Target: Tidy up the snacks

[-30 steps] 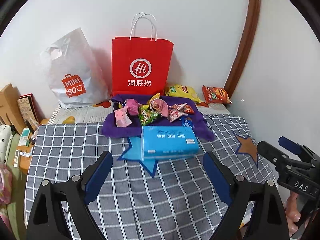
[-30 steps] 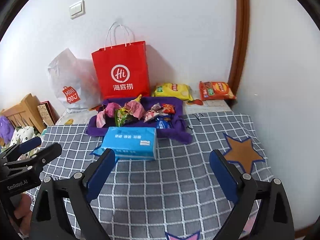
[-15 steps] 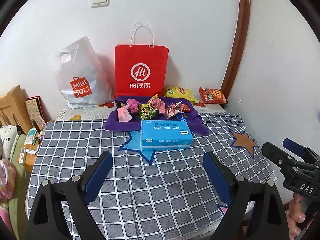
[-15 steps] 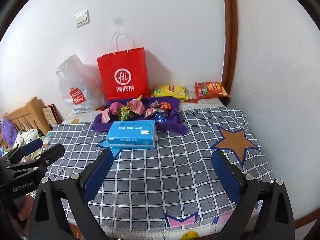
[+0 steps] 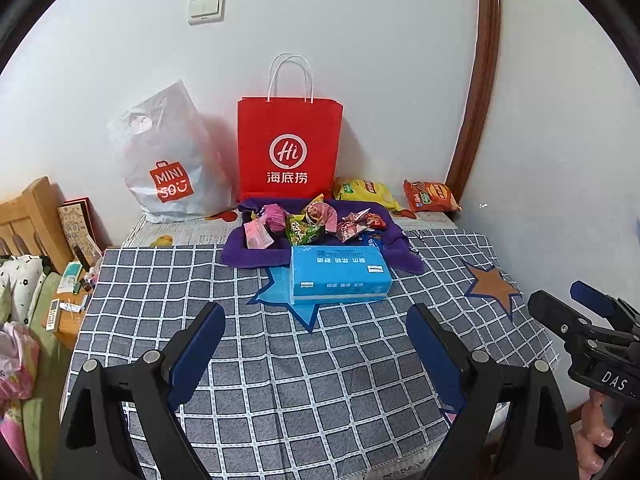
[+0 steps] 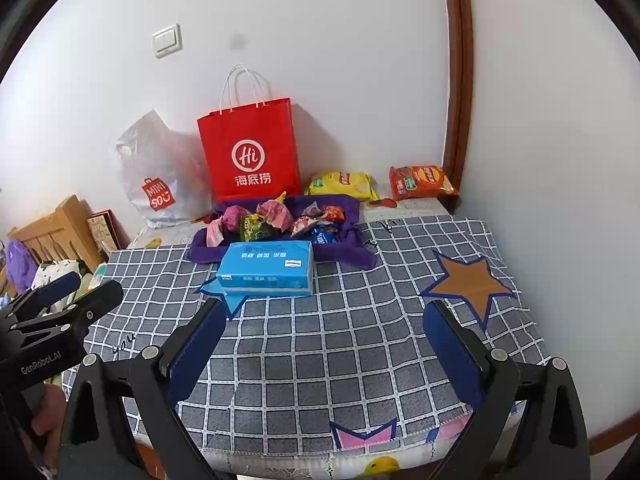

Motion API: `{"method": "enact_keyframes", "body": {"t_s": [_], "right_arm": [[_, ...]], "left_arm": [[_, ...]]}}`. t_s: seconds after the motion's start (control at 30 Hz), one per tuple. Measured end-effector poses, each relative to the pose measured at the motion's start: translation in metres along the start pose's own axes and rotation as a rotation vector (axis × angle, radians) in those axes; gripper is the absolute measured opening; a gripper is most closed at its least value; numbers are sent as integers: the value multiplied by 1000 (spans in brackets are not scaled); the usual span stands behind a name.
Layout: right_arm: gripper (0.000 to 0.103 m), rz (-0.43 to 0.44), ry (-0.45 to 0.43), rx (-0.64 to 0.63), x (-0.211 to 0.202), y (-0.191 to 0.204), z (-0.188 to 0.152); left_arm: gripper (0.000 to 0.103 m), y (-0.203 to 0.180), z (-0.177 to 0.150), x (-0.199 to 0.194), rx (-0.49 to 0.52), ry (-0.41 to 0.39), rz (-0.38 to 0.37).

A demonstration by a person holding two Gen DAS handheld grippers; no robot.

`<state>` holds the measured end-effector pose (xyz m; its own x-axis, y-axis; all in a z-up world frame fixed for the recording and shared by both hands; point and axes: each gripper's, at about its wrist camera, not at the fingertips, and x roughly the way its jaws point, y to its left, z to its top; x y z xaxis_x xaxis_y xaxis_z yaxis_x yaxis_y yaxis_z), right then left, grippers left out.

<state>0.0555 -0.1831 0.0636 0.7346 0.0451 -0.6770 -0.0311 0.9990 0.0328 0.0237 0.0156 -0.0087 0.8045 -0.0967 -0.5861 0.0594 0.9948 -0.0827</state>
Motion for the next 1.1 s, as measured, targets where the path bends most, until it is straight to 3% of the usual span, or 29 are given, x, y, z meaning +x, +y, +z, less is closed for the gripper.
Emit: {"method": "enact_keyframes", "body": {"t_s": [1.1], "right_arm": [[98,6,3,8,-1,1,-2]], "left_arm": [[92,-2,-1,-1,5,1,-2]]}}
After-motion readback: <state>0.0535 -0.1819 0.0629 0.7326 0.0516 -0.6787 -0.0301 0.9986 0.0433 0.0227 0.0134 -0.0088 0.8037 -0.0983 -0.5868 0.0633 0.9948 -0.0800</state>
